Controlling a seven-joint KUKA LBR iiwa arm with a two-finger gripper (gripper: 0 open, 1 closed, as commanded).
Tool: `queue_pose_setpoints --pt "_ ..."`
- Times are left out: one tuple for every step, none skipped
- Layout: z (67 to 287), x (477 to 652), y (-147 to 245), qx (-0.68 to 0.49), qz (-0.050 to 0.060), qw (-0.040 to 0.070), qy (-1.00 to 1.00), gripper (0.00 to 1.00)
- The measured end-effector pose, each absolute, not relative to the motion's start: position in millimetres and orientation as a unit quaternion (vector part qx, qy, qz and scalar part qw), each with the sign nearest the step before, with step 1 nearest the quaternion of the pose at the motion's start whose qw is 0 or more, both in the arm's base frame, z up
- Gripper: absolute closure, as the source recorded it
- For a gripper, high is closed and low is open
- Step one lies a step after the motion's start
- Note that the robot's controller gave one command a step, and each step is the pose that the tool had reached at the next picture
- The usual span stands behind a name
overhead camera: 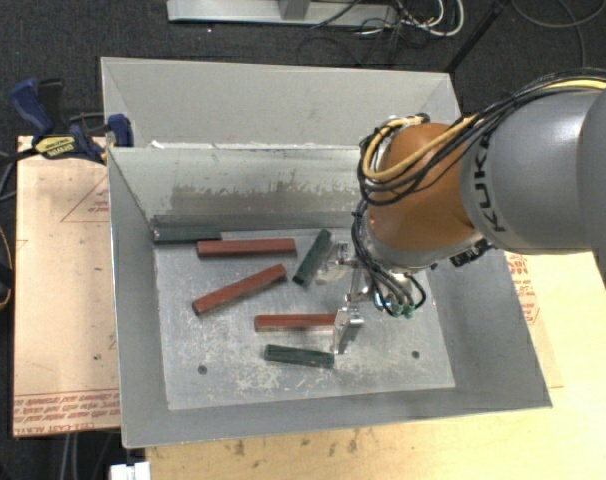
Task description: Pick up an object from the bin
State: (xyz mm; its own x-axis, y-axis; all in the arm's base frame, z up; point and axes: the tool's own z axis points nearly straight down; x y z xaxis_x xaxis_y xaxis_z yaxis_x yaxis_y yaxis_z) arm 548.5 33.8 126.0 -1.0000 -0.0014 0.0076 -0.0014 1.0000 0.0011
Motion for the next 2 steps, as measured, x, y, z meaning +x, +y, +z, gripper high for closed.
queue_pose_setpoints --pt "130 550.4 34 0.0 -0.001 0.0 -1.0 0.0" --pt "79 548.7 31 -0.068 -0.002 -0.011 -0.998 1.0"
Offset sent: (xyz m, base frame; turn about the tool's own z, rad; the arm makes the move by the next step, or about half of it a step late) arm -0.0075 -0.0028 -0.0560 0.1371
